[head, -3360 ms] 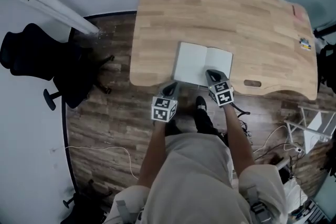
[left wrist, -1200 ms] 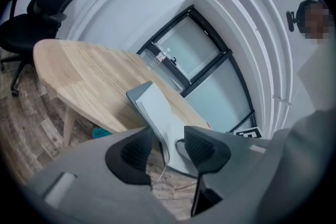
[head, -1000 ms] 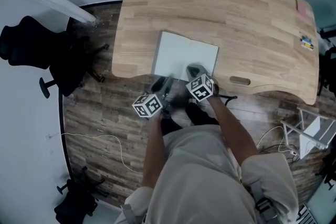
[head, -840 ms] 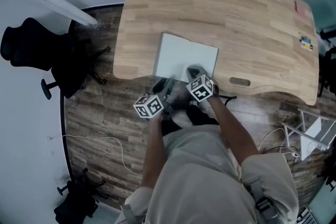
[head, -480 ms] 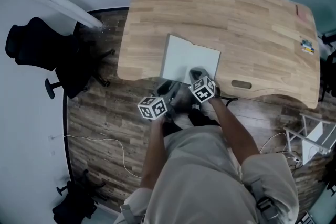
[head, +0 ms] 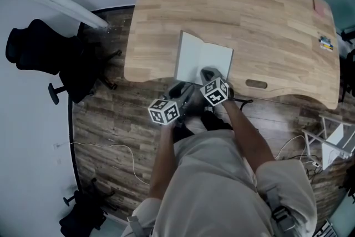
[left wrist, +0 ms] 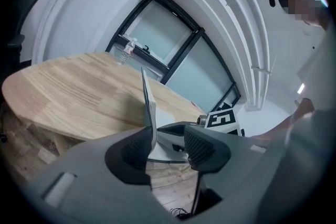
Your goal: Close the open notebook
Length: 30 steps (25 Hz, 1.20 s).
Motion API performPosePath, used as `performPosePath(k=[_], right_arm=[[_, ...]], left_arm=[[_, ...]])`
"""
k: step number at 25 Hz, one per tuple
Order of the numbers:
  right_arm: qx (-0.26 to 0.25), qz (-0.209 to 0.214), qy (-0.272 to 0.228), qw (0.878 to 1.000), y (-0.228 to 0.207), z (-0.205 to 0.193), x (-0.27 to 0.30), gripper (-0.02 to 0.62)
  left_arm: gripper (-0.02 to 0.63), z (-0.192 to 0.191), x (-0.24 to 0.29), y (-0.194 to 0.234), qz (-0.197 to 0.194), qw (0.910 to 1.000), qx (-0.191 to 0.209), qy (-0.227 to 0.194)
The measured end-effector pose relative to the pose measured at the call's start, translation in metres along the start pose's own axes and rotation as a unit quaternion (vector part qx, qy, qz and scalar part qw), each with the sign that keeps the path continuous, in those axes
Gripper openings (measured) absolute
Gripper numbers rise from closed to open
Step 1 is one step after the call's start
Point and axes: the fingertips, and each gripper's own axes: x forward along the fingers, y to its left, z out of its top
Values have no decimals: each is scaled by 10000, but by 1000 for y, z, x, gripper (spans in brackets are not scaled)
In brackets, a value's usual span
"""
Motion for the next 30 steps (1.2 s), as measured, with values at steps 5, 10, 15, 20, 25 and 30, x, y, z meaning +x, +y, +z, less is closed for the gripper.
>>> performPosePath(k=[5,10,15,20,25,30], right_arm=[[153,183,-103,9997,2,2,-4,2],[113,194,-207,9995,1,4,-6,2],[167,213,-349,9990,1,5,-9,2],[207,238,-399,9987,0,5,-11,2],[179,355,-329,9987,4,4,-10,2],[42,403,-99,9991,6,0,-16,2]], left_arm=[[204,-3,0,-7,-69,9999,103,65],[204,-4,4,-15,-136,9997,164,91],[204,-7,4,-19,-182,9995,218,160],[204,-9,7,-24,-241,9991,287,222],[204,-14,10,-31,-342,9985,321,299],[202,-23,15,-38,-439,9973,370,455]])
